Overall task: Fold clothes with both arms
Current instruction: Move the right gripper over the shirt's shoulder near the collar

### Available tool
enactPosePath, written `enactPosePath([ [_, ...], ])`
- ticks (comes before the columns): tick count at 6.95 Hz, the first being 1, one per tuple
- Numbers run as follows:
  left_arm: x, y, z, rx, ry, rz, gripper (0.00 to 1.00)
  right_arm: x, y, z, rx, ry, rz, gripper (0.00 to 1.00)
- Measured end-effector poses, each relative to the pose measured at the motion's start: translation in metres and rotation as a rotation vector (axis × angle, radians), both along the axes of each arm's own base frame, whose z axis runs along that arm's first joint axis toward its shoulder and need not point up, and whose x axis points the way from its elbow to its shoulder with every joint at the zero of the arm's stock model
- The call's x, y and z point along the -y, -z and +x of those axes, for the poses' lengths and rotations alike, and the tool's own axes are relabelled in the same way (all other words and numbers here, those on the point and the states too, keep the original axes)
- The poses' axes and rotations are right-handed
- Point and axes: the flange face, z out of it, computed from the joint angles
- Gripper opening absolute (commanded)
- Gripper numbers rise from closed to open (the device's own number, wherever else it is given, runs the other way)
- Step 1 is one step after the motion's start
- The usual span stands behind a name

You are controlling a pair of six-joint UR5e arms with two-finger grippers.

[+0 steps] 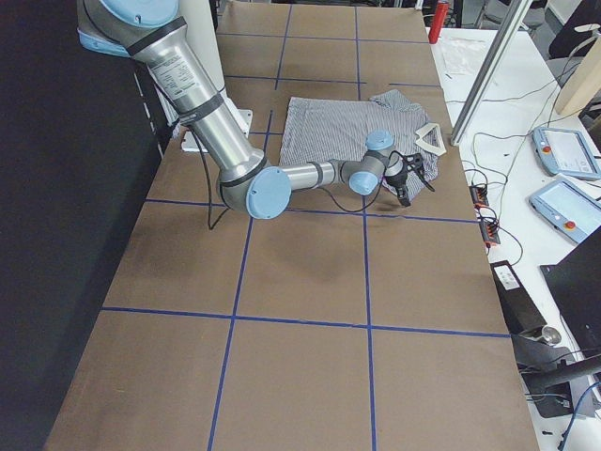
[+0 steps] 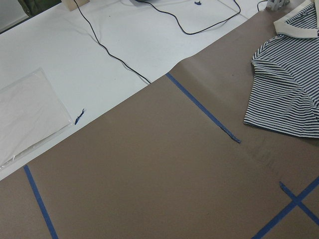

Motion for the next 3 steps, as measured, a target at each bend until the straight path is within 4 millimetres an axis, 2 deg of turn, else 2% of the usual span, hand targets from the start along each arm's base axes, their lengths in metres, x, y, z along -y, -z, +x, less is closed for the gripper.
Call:
enactPosePath([
  [1, -0.0001, -0.0004, 0.0, 0.0, 0.0, -0.001, 1.0, -0.0003, -0.0007, -0.0004, -0.001, 0.001, -0.001, 0.7],
  [2, 0.0, -0.0008, 0.0, 0.0, 0.0, -0.002, 1.0, -0.0004, -0.0019, -0.0007, -0.002, 0.001, -0.003, 0.63],
  [3, 0.0, -0.0011, 0.0, 0.0, 0.0, -0.002, 1.0, -0.0004, -0.003, -0.0011, -0.004, 0.001, -0.004, 0.25],
])
